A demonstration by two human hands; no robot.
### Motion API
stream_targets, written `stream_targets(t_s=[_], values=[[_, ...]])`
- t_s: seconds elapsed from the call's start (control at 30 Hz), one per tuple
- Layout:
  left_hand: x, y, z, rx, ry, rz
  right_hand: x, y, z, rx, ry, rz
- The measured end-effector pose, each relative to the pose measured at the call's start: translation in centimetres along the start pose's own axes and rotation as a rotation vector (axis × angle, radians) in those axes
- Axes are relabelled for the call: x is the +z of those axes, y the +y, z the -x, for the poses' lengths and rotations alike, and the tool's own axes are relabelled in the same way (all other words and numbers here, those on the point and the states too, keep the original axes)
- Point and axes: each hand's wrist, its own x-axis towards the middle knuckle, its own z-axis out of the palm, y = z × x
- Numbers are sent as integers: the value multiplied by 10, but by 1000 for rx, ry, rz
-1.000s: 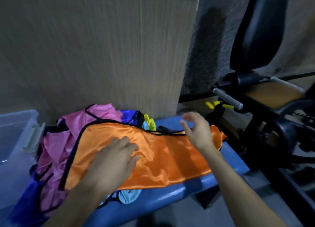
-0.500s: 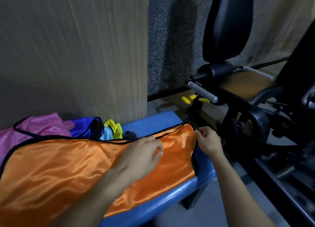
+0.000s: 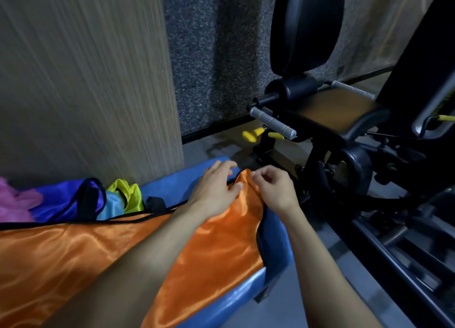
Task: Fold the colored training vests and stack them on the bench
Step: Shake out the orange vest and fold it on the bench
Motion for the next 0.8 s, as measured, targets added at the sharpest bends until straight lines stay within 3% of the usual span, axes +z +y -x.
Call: stream_targets(t_s=[0.13,0.23,0.53,0.8], values=[[-10,0,-10,57,-13,123,-11,-27,3,-119,-101,-221],[-27,6,-13,97,-29,242,-17,-34,4,-107,-149,-373],[-62,14,-6,-95,-239,665,-16,-40,-3,-13,-188,-726],[-77,18,0,-53,-249,633,-17,-44,1,-135,-290,-513]])
